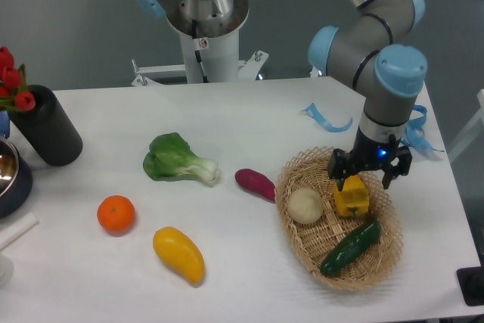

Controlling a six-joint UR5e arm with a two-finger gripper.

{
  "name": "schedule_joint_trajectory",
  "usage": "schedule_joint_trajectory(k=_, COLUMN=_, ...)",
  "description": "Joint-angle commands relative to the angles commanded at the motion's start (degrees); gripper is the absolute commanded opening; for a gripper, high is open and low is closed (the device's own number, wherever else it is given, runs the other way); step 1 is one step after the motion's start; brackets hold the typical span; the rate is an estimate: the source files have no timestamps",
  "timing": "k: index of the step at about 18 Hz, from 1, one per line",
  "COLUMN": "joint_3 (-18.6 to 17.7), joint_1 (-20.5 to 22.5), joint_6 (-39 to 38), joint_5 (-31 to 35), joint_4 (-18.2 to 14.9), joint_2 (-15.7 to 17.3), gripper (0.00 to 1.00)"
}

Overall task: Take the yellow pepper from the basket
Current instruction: 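Lower around the yellow pepper and close the gripper on it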

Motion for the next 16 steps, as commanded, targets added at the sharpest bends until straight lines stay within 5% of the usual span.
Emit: schedule_joint_trajectory(k=16, joint_3=-0.3, joint_1=-0.9, joint_6=1.4, joint_5=3.8, joint_4=0.5, joint_2=-2.2, gripper=1.00)
